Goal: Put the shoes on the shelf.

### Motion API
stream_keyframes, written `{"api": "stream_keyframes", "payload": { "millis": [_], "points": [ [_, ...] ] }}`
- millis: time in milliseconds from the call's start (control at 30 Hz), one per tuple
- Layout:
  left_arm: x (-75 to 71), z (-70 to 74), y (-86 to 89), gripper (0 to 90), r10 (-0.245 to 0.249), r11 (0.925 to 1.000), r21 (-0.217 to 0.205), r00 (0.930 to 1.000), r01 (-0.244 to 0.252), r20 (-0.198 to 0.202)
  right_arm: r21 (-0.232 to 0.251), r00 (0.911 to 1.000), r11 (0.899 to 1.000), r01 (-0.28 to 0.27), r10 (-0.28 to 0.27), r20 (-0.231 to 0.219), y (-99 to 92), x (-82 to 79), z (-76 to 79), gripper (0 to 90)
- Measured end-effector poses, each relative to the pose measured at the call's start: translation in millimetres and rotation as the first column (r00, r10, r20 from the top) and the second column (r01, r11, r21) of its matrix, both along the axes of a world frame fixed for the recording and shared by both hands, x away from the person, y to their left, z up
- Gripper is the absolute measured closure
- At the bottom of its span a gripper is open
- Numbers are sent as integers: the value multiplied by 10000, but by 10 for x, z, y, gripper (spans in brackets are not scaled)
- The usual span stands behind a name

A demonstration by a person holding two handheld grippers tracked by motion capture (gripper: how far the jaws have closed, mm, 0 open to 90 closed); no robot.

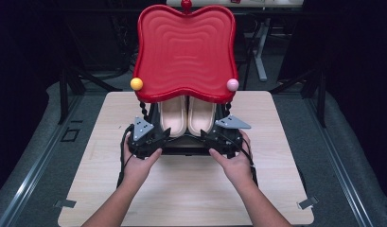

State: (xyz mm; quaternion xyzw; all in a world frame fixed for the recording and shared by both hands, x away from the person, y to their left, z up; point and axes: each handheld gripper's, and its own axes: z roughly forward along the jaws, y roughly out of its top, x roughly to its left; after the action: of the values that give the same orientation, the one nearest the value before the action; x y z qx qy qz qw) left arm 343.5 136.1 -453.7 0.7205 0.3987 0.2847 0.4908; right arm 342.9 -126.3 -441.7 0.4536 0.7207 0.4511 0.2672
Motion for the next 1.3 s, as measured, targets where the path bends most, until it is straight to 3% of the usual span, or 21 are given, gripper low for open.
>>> {"api": "stream_keyframes", "payload": {
  "millis": [233, 433, 667, 867, 1300],
  "points": [
    [-126, 15, 93, 491, -260, 9996, 73, 9996, 260, -73, -269, 9991, 9987, -428, 429, 35, -73, -144, 14, 343],
    [-235, -20, 233, 460, -198, 9998, 81, 9998, 198, -6, 55, 9977, 9979, -639, 638, 229, -144, -305, -8, 339],
    [-360, -93, 469, 425, -55, 9999, -145, 9999, 53, -115, -296, 9989, 9989, -353, 362, 300, -291, -448, -31, 376],
    [-505, -214, 735, 425, 497, 9985, -200, 9981, -505, -350, -447, 9990, 9990, -92, 112, 438, -432, -579, -116, 377],
    [-743, -561, 1120, 425, 1031, 9943, -192, 9906, -1052, -894, -771, 9984, 9955, 553, -541, 175, -708, -821, -445, 379]
  ]
}}
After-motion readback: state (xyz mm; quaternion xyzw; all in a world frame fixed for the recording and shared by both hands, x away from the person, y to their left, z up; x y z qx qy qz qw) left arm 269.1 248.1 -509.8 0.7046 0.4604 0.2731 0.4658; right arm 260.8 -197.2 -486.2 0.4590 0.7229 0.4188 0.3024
